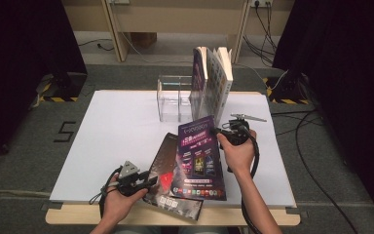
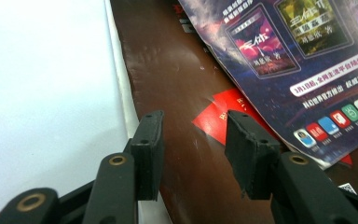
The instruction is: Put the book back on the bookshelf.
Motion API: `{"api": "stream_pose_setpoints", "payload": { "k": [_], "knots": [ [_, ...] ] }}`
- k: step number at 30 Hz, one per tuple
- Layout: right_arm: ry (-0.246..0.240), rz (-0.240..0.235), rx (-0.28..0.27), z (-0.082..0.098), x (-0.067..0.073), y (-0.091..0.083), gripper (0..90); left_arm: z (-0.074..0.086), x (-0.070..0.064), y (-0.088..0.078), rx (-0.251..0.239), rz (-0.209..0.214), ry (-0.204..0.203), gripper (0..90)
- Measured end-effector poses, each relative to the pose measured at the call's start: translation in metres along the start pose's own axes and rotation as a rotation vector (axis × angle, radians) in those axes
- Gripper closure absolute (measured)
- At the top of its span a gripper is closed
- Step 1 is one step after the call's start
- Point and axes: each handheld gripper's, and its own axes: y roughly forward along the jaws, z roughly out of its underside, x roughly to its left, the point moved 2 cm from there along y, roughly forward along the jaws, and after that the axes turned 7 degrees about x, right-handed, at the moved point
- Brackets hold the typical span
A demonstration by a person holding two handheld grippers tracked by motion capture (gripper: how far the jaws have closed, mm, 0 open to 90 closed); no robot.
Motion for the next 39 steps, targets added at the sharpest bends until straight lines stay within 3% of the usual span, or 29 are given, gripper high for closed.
{"api": "stream_pose_setpoints", "payload": {
  "k": [39],
  "knots": [
    [-0.068, 0.007, -0.221, -0.050, 0.039, -0.033, 84.8, 0.001, 0.004, -0.002, -0.028, -0.028, 0.000, 55.0]
  ]
}}
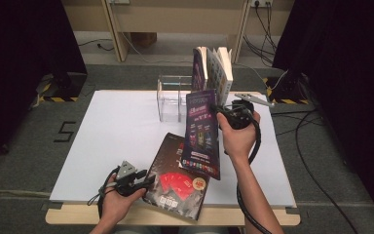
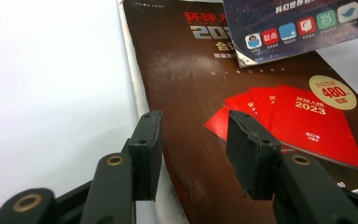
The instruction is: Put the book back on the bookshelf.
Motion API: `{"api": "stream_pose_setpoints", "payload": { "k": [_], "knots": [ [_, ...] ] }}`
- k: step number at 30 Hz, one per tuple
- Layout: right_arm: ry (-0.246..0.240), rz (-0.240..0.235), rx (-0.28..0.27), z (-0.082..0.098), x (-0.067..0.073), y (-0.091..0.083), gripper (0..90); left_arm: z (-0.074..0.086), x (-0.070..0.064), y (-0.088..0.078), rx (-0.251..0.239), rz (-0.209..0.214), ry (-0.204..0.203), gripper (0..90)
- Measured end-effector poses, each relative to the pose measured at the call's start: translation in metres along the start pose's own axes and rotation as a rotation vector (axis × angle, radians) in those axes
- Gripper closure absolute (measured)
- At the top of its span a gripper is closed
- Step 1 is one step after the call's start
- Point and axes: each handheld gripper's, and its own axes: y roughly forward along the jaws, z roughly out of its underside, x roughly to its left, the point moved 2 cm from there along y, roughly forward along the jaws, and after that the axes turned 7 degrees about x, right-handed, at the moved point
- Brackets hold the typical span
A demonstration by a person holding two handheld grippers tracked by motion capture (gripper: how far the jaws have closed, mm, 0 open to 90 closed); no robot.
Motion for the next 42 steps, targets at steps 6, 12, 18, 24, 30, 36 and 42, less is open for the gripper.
{"api": "stream_pose_setpoints", "payload": {
  "k": [6, 12, 18, 24, 30, 36, 42],
  "knots": [
    [-0.017, 0.001, -0.025, -0.005, 0.004, -0.001, 84.8, 0.000, 0.000, 0.000, -0.004, -0.002, 0.000, 55.1],
    [-0.024, 0.005, -0.049, -0.010, 0.008, -0.004, 84.8, -0.001, 0.001, -0.001, -0.010, -0.003, -0.003, 55.1],
    [-0.036, 0.012, -0.071, -0.016, 0.012, -0.006, 84.8, -0.001, 0.001, -0.002, -0.013, -0.005, -0.002, 55.1],
    [-0.038, 0.013, -0.081, -0.019, 0.014, -0.005, 84.8, -0.002, 0.000, -0.001, -0.015, -0.004, 0.000, 55.2],
    [-0.041, 0.013, -0.099, -0.024, 0.017, -0.006, 84.8, -0.002, 0.001, -0.002, -0.017, -0.007, -0.005, 55.2],
    [-0.049, 0.015, -0.128, -0.031, 0.021, -0.006, 84.8, -0.002, 0.002, -0.003, -0.021, -0.008, -0.005, 55.2],
    [-0.048, 0.021, -0.145, -0.034, 0.023, -0.005, 84.8, -0.002, 0.002, -0.003, -0.024, -0.010, -0.007, 55.2]
  ]
}}
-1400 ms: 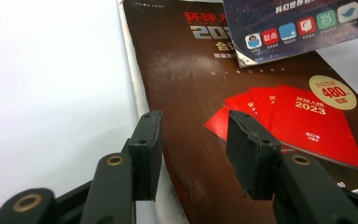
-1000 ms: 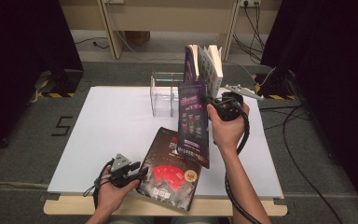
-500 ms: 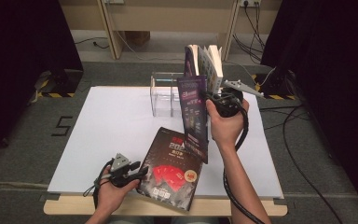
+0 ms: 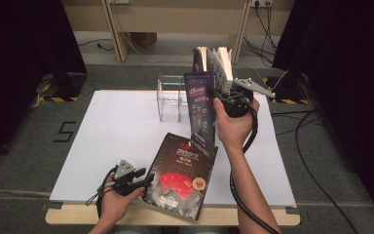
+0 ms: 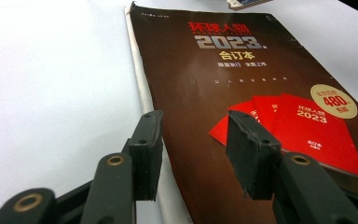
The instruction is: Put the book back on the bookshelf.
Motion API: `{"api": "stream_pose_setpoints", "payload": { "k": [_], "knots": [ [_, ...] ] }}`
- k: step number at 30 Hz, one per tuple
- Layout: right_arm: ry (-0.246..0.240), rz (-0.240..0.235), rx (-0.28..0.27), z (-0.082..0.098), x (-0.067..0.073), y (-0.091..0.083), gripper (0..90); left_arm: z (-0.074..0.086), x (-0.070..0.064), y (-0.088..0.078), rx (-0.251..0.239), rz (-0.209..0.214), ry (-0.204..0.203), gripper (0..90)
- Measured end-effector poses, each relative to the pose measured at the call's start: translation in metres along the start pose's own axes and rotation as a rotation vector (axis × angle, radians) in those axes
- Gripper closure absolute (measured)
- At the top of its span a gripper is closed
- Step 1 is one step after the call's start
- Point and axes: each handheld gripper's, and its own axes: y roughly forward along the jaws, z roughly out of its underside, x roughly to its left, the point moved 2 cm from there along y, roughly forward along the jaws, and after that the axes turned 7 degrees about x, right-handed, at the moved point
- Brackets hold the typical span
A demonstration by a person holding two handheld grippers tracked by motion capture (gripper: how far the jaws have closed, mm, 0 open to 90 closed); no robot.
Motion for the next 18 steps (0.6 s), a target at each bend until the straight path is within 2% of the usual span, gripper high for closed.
{"api": "stream_pose_setpoints", "payload": {
  "k": [18],
  "knots": [
    [0.006, 0.008, -0.042, -0.012, 0.001, 0.003, 84.8, 0.000, 0.001, -0.001, -0.012, -0.009, -0.006, 55.4]
  ]
}}
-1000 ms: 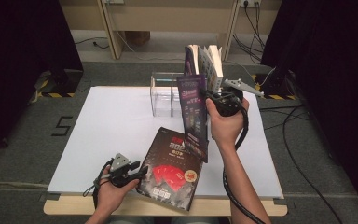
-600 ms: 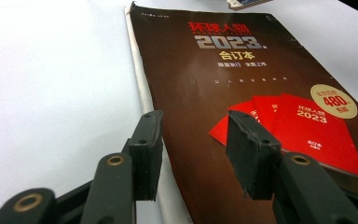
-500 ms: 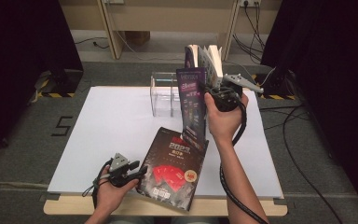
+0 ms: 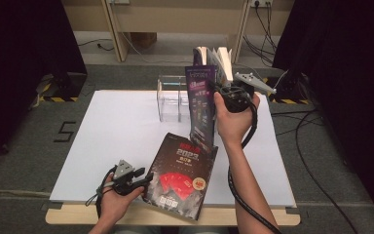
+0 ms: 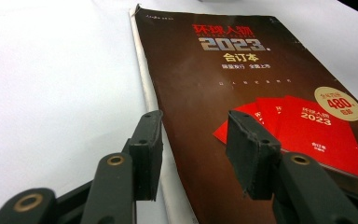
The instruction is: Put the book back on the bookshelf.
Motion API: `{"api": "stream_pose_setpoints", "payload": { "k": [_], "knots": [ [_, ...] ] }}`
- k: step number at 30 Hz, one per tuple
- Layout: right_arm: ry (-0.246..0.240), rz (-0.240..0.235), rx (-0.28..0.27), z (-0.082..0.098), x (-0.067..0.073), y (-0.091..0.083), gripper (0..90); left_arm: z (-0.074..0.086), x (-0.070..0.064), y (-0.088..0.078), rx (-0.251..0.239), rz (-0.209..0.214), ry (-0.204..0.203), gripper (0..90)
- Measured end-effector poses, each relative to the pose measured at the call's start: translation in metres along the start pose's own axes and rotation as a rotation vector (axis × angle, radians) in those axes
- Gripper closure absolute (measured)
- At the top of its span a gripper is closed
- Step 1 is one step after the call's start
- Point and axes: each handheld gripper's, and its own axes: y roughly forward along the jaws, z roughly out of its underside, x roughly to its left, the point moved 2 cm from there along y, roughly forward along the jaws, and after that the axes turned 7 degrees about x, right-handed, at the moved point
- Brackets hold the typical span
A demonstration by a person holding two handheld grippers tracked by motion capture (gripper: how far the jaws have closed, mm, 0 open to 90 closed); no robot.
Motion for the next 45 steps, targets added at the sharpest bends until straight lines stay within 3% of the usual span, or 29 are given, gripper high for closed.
{"api": "stream_pose_setpoints", "payload": {
  "k": [45],
  "knots": [
    [0.008, 0.014, -0.034, -0.015, 0.007, 0.026, 84.8, 0.000, 0.002, 0.000, -0.003, 0.006, -0.002, 54.8]
  ]
}}
